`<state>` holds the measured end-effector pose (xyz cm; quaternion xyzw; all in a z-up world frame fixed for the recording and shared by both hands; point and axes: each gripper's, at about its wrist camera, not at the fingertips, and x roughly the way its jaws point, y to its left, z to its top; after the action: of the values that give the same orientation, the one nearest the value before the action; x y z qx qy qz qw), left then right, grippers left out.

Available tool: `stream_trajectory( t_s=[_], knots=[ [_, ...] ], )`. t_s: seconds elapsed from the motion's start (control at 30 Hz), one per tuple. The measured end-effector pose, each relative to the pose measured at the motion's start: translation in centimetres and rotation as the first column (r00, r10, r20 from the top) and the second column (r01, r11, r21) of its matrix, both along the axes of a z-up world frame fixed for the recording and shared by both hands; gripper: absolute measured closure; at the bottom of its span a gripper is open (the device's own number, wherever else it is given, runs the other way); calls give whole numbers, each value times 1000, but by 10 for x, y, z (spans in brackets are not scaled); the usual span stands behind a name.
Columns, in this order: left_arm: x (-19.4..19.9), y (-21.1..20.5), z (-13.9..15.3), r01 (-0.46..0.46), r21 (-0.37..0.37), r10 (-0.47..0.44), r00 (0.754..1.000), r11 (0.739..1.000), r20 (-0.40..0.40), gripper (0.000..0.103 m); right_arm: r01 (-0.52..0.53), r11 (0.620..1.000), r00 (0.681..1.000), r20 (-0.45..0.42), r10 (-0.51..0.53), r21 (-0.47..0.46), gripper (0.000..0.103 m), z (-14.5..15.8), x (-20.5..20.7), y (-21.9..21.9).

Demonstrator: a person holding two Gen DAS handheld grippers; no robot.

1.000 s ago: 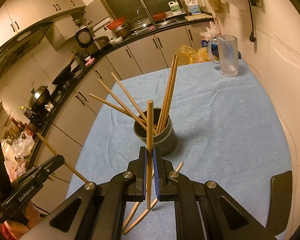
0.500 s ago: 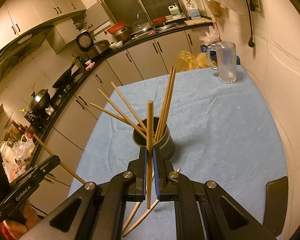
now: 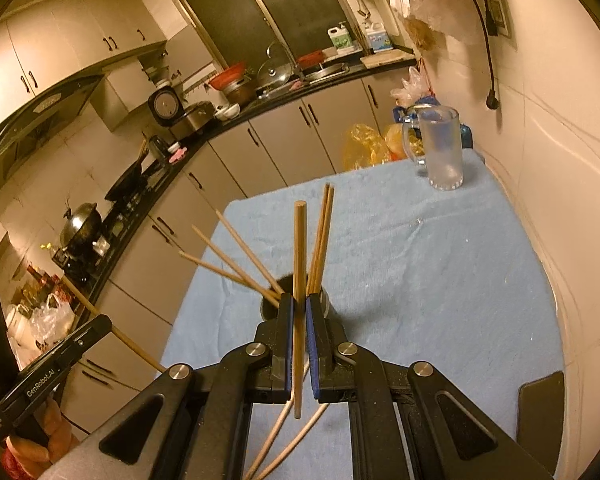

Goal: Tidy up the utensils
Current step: 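Lower both chopsticks into the black cup and open both grippers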

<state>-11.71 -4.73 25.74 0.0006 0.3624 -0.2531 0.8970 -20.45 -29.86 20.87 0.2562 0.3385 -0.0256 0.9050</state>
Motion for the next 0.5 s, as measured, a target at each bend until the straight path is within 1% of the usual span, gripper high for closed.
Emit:
stream_trajectory(
  t_s=[0.4, 0.5],
  knots=[
    [32, -39, 37, 33, -36, -32, 999, 999, 43, 97, 48, 999, 996, 72, -49, 13, 97, 36, 26, -21],
    [43, -49, 44, 40, -45, -37, 998, 998, 55, 97, 62, 998, 995, 77, -63, 16, 97, 40, 35, -27]
  ],
)
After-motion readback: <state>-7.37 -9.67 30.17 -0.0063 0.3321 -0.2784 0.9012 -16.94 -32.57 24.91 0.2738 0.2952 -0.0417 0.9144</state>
